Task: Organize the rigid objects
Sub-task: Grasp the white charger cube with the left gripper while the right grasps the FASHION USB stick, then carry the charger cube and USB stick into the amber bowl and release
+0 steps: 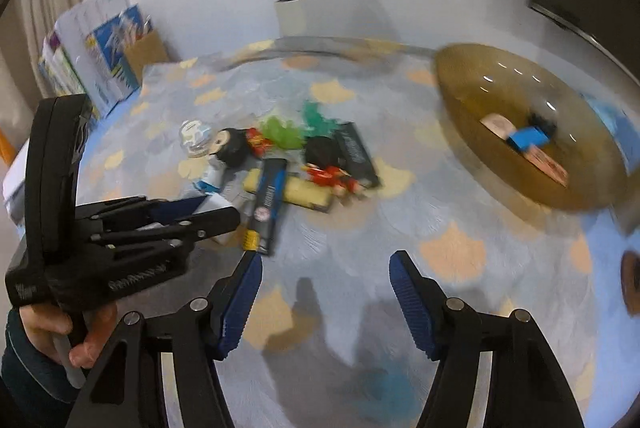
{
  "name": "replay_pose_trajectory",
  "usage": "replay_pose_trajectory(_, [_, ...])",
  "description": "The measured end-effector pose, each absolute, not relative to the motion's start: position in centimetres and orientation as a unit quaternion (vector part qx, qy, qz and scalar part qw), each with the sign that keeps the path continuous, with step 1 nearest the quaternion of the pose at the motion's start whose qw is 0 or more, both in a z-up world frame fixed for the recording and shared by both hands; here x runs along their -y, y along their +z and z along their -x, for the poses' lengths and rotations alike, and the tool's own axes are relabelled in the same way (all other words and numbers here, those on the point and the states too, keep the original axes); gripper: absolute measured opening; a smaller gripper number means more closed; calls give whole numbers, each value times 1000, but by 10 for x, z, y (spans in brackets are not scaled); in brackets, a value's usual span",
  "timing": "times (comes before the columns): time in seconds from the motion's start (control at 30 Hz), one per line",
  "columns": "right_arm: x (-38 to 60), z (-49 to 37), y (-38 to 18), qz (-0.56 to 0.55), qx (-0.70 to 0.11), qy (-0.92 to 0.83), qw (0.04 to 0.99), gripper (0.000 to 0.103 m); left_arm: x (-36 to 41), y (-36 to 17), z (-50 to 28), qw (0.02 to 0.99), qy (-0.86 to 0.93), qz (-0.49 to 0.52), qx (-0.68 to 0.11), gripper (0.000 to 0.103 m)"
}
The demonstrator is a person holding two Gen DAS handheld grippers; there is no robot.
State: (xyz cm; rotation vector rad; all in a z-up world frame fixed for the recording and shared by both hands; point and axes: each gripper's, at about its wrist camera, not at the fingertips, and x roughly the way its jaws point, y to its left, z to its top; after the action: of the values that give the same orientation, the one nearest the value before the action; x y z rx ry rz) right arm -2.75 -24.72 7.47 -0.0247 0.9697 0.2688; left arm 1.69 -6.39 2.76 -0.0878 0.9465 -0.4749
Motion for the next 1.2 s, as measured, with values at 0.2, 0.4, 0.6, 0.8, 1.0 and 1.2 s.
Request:
replay_pose_trajectory(0.2, [212,-8,47,9,-500,146,854,66,25,32,-4,882,-189,73,-425,26])
replay_pose_trajectory(0.4, [193,-28,31,-27,-508,154,847,66,8,31,-3,883,-197,120,-409,26])
replay_pose_trajectory(0.6, [177,-35,29,31,-487,90,868,22,21,32,1,889,-191,83,-407,26])
replay_pose_trajectory(0.8, [198,1,44,19,-464,155,872,22,27,34,5,896,-175,56,-405,26])
replay_pose_trajectory(1.0, [253,44,52,21,-453,125,882,22,43,35,16,890,-172,63,-417,26])
replay_pose_trajectory(1.2, [286,54,32,-2,-484,127,866,22,67,30,25,896,-147,-4,-420,26])
